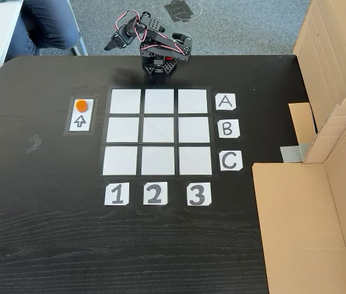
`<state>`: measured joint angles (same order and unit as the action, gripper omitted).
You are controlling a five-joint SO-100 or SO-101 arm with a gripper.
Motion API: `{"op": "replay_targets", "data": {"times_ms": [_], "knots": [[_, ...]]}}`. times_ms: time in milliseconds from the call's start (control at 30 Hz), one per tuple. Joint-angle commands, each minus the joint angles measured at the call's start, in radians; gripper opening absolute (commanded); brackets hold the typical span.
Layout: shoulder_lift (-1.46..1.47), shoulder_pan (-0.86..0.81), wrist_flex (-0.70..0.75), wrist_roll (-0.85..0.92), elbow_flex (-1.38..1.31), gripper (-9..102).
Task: Pick up the round, orange token and place it in the grid on square A1.
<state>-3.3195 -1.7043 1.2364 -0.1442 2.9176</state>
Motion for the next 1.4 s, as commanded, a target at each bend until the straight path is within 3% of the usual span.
{"op": "replay_targets", "data": {"times_ms": [0,500,1167,1367], "knots": [[0.044,-0.037,-0.018,0.084,-0.015,18],[0.127,-0.037,-0.021,0.106,-0.063,19],[0.693,-0.018,-0.028,0.173,-0.466,29],[0.882,0.008,0.031,0.175,-0.623,29]]}}
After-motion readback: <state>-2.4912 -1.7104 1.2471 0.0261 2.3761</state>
